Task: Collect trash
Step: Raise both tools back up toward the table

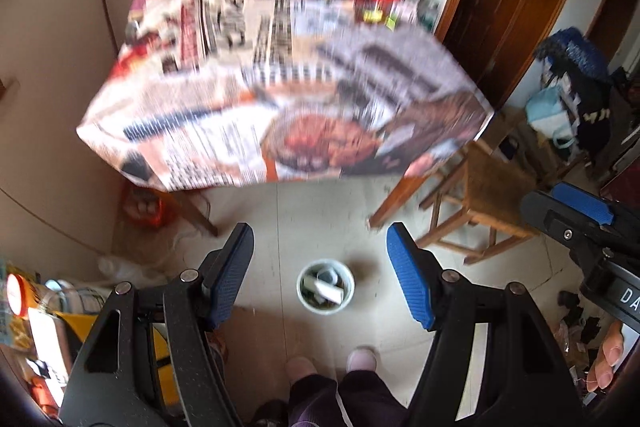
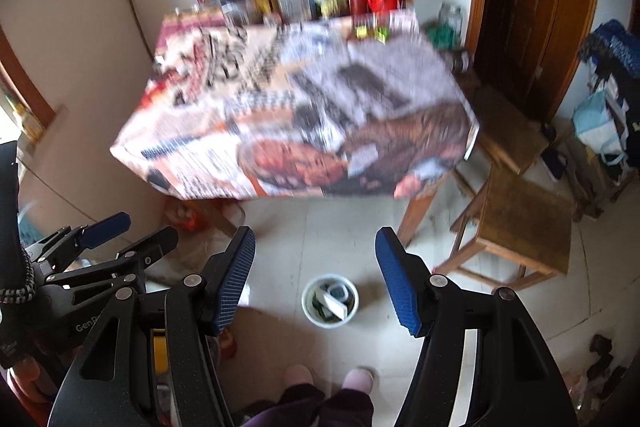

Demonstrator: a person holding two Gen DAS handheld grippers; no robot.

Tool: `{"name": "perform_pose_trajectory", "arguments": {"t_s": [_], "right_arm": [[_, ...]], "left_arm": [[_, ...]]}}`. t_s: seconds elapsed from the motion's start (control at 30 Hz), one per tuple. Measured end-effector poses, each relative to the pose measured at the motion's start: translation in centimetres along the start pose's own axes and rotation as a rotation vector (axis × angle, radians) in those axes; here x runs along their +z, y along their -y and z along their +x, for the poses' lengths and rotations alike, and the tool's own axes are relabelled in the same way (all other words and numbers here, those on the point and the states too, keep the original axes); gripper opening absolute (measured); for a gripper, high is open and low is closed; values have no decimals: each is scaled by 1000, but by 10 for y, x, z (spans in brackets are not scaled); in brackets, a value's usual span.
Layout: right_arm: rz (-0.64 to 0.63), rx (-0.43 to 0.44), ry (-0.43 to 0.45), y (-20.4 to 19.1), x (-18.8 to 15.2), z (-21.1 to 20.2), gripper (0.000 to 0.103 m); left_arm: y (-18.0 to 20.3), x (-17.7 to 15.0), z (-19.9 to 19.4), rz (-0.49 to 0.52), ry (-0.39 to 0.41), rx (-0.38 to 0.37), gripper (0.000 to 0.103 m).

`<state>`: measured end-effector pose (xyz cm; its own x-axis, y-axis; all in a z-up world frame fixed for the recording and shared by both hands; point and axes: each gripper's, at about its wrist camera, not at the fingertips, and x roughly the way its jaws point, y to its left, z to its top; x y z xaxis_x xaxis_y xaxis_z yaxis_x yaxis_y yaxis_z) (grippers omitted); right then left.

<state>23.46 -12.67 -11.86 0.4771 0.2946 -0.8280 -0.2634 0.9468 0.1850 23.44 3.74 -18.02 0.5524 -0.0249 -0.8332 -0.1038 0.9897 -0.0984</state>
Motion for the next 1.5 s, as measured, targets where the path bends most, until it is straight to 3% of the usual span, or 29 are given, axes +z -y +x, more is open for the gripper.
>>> {"name": "perform_pose_trajectory", "arguments": {"t_s": [0.17,0.3,0.4,0.53,1.0,1.5], "right_arm": [[9,-14,120,-21,16,-54,69],[3,-25,198,-39,23,-86,70],[-7,-50,263,-49,23,-102,80],[-7,-91,369,-55,22,-119,96],[25,-118,451,-21,71,-101,96],[-39,-41,449,63,187,-54,96]], "left_arm": [[-7,21,-64,22,119,-42,69],[-14,36,-116,50,248,-58,78],[-17,39,-147,78,344,-59,94],[-22,44,-165,106,401,-44,96],[-16,89,-132,101,410,-7,96],[58,225,-39,39,414,52,96]]}}
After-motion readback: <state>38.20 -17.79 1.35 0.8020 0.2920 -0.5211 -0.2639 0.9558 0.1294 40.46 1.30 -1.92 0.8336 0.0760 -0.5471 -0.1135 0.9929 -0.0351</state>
